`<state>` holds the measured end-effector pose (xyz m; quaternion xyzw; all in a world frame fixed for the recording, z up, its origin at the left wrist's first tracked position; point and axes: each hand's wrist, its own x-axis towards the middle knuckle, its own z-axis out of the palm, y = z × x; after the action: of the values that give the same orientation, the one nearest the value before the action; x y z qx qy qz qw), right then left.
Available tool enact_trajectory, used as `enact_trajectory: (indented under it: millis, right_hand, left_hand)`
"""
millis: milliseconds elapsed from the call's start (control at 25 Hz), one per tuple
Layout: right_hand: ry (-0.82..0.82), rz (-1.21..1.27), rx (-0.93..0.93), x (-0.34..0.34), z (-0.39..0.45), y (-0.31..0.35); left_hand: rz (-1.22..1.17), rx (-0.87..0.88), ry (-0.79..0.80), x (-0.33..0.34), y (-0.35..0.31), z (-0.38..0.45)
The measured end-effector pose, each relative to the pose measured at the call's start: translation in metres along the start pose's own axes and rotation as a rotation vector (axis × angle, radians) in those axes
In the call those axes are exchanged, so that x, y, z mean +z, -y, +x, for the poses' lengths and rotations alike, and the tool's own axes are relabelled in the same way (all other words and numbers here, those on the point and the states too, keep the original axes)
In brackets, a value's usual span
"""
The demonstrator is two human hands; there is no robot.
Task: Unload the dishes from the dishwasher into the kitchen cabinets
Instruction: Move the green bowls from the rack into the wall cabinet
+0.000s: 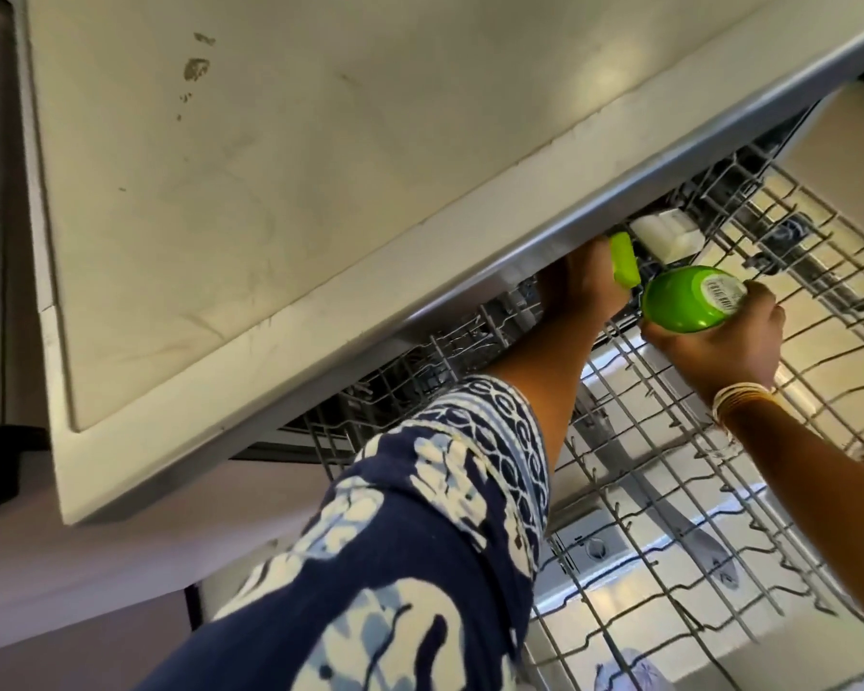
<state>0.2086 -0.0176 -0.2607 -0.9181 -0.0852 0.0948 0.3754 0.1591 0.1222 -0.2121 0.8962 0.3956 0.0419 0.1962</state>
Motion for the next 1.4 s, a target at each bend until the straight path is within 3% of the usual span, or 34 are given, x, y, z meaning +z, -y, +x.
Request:
enact_trajectory:
  millis: [400, 680, 840, 1120, 1400]
  right_hand:
    - [0.083, -0.048, -0.148, -0.05, -0.098, 0.025]
    - [0.217, 0.009, -0.198, -0.106, -0.238, 0.057]
    - [0.289, 0.1, -0.362, -0.14, -0.316, 0.097]
    - [0.387, 0.249, -0.694, -0.189, -0.397, 0.261]
    - [0.432, 0.391, -0.971, -0.216, -0.453, 0.484]
  left_hand:
    - [-0.319, -0.058, -0.043, -0.057, 0.022, -0.117]
    - [-0.282, -0.105, -0.109, -0.138, 0.069, -0.281]
    - [-0.217, -0.168, -0.243, -0.207, 0.093, -0.363]
    - [-0.178, -0.2, -0.542, -0.387, 0.14, -0.422]
    - [-0.078, -0.219, -0.762, -0.607, 0.195, -0.428]
